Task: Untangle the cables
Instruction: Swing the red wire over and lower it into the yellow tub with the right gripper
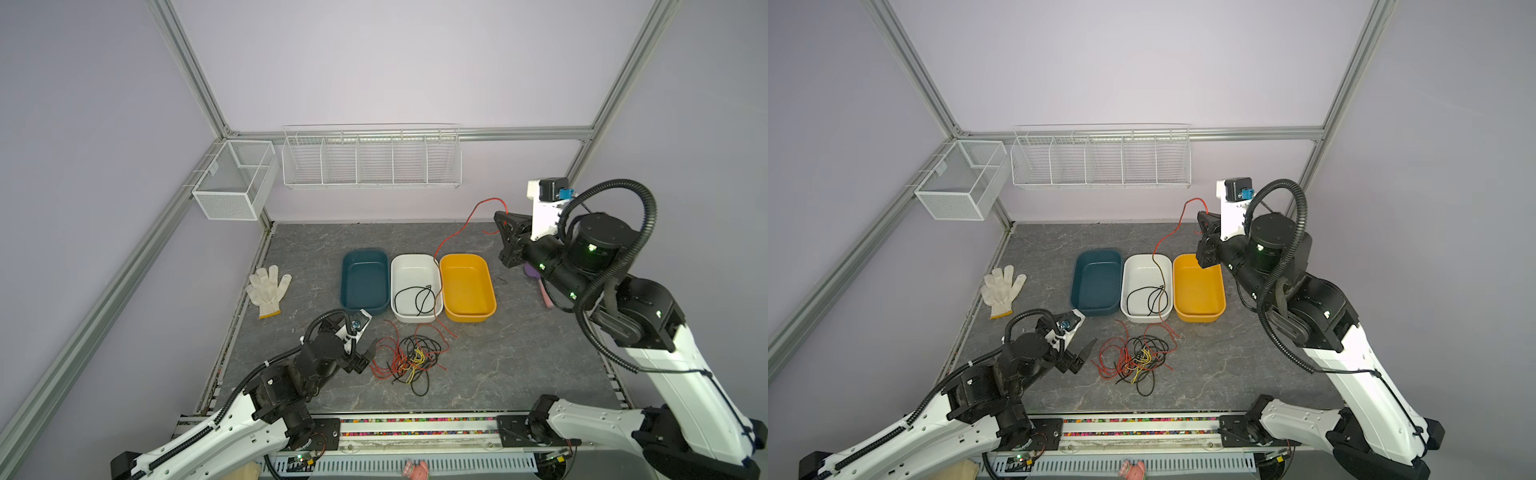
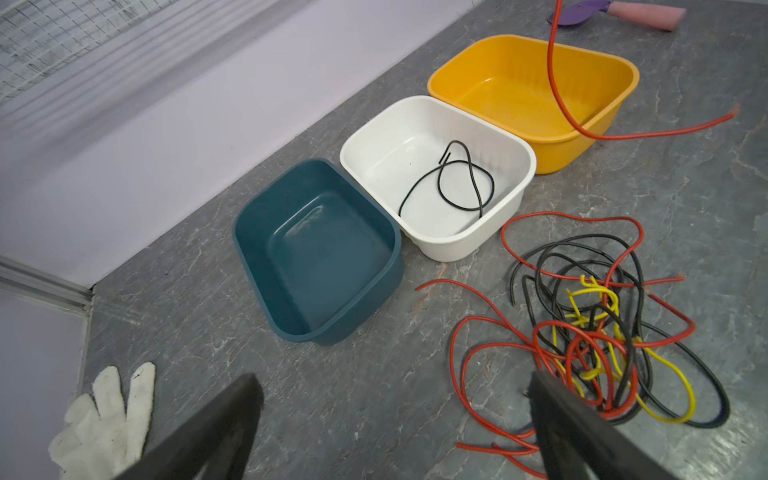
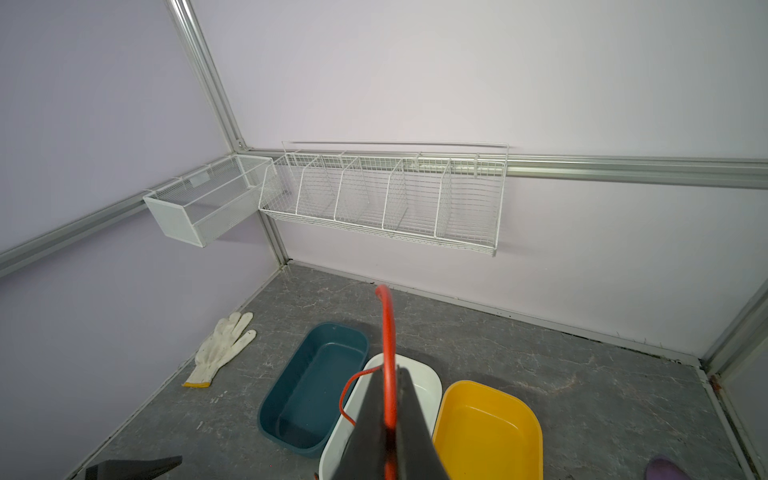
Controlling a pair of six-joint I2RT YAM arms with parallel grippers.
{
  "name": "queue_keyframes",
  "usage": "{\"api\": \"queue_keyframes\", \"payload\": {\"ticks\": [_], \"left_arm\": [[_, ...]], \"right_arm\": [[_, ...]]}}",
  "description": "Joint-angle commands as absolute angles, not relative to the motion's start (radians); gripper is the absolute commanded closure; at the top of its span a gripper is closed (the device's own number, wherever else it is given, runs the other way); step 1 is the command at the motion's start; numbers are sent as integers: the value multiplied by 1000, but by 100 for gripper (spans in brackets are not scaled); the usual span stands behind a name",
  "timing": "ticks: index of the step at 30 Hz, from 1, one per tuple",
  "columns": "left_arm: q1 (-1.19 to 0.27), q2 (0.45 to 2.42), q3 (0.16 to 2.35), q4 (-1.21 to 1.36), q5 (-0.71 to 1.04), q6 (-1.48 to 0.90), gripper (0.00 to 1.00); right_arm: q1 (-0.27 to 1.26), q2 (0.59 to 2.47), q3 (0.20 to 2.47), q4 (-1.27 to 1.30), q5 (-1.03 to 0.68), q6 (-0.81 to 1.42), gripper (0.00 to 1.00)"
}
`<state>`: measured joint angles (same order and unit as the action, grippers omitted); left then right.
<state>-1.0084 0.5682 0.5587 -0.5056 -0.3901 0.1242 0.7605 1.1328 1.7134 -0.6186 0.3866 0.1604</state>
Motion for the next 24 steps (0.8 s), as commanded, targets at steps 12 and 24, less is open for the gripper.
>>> {"api": "queue_keyframes", "payload": {"ticks": [12, 24], "left_arm": [[-1011, 661, 565, -472, -297, 110, 0], [-1011, 731, 571, -430, -269, 117, 1]], "right_arm": [[493, 1192, 1558, -406, 235, 234, 93], [447, 1241, 1530, -315, 233, 234, 93]]}}
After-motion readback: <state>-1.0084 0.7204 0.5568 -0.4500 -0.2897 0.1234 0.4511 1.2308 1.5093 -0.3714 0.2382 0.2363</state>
